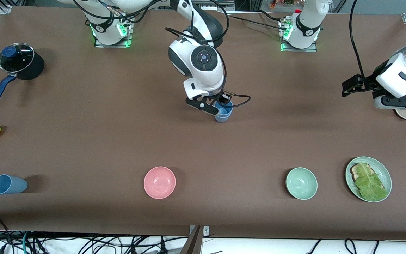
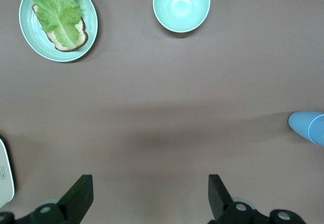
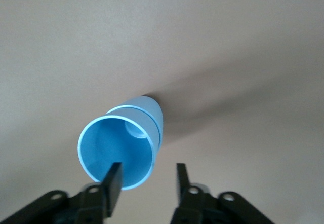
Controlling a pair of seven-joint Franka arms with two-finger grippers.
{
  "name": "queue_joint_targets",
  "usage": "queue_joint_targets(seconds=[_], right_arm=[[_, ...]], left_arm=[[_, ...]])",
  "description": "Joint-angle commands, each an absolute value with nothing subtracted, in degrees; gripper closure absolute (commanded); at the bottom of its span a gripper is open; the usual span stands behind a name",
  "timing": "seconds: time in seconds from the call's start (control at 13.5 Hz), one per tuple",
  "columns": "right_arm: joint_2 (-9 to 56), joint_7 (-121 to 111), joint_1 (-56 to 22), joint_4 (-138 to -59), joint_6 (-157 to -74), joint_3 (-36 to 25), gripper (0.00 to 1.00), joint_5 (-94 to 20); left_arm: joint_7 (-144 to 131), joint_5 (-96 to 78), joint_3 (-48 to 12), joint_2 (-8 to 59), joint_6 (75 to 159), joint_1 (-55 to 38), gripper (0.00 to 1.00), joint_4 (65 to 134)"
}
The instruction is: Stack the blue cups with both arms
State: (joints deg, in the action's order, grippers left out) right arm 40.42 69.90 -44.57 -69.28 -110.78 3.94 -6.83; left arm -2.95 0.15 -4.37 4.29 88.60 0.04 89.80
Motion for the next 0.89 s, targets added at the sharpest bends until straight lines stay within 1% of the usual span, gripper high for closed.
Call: queue_joint_targets(seconds=[0.0, 0.3, 0.52, 0.81], right_arm=[[37.4, 69.2, -43.5, -69.5, -106.7, 3.0, 0.0, -6.0], [33.3, 59.0, -40.0, -69.4, -98.0, 0.4, 0.0, -6.5], [30.1, 49.7, -34.8, -69.4, -92.1, -0.2, 0.0, -6.8], [28.0, 43.6, -32.7, -69.5, -87.9, -1.5, 0.0, -6.7]], left_arm=[[-2.9, 1.4, -4.5, 3.3, 88.2, 0.3, 0.0, 90.6], [-2.9, 1.4, -4.5, 3.2, 88.2, 0.3, 0.0, 90.6], [-2.9, 1.4, -4.6, 3.2, 88.2, 0.3, 0.0, 90.7], [-2.9, 1.3, -4.6, 3.2, 88.2, 0.3, 0.0, 90.8]])
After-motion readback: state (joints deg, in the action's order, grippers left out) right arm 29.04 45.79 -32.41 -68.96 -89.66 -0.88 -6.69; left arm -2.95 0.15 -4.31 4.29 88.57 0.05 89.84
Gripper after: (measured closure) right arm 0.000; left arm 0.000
